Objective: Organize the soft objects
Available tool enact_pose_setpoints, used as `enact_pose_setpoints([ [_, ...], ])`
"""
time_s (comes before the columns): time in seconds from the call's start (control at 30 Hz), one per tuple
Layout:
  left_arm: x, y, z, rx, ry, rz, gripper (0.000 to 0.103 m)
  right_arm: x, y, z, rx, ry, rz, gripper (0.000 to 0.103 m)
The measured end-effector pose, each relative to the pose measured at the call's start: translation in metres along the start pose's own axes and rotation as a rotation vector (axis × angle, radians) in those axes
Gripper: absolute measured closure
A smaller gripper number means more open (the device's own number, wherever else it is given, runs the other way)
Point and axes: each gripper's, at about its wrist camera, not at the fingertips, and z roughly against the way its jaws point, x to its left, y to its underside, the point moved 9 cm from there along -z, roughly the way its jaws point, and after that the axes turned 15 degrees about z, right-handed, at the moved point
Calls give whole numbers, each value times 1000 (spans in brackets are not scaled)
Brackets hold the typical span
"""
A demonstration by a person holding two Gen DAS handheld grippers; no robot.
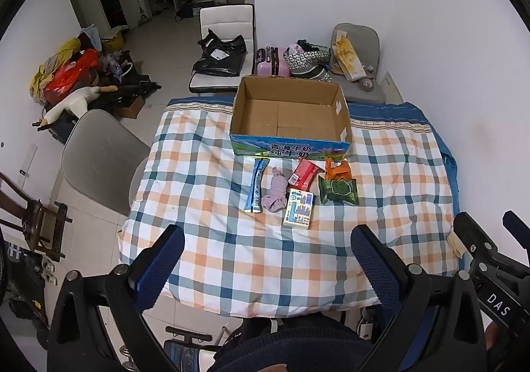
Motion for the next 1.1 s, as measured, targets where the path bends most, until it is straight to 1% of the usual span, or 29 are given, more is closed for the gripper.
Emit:
enact_pose_setpoints([
  [0.7, 1, -1, 0, -12, -11, -7, 0, -1, 1, -1, -4, -7, -4, 0],
  [0.83, 2, -13, -1, -25, -13, -10, 0, 0, 0, 1, -8, -6, -6, 0],
  [1.1, 1, -13, -2, -34, -14, -12, 0, 2, -1, 2, -6, -5, -5, 0],
])
